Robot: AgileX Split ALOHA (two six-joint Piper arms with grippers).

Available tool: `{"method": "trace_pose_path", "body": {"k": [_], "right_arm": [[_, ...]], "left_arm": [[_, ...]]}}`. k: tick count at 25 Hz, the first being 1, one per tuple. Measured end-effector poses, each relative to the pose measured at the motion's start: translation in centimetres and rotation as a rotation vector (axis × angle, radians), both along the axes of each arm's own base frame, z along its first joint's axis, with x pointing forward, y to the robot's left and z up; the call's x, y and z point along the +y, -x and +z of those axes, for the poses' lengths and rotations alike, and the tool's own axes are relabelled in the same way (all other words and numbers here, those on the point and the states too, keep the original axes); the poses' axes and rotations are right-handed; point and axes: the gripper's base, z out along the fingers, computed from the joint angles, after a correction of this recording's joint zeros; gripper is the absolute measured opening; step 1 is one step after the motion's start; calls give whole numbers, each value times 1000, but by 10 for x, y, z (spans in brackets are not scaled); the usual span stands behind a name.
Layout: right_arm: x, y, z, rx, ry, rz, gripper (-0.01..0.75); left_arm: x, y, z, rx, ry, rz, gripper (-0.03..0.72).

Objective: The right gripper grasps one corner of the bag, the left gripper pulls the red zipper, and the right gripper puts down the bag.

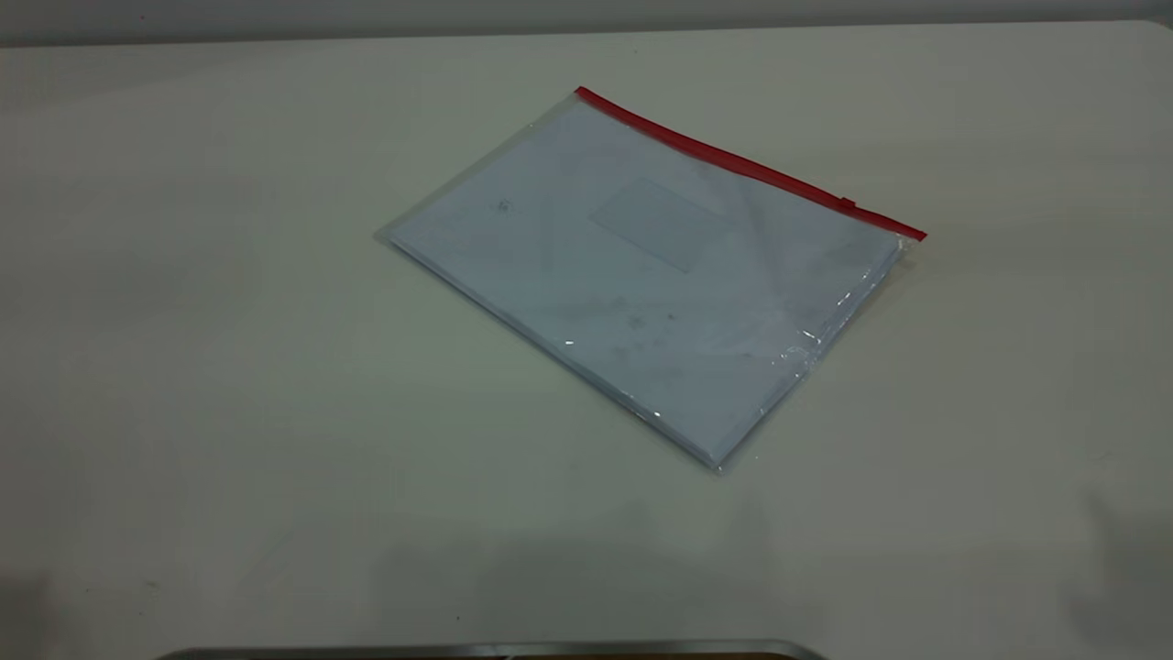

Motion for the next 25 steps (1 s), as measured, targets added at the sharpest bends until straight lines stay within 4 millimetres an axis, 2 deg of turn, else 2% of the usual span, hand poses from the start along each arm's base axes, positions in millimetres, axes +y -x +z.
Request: {"method": "trace_pose_path", "body": {"k": [7,11,19,23,25], "right_arm": [[8,-62,-56,208,-24,84,592],[12,-84,-87,263,-39,133,592],[24,-124,-131,268,-131,242,592],[34,-146,-154,221,-230,292,592],[38,-155,-169,229,-284,323,592]], "left_arm": [[-11,-75,18,95,-35,-42,578],[-17,-119,19,124,-34,-43,578],[-32,-190,-11,140,-20,-95,578],[-42,-214,-30,89,4,-117,578],[-43,-220,-37,79,7,-118,578]]}}
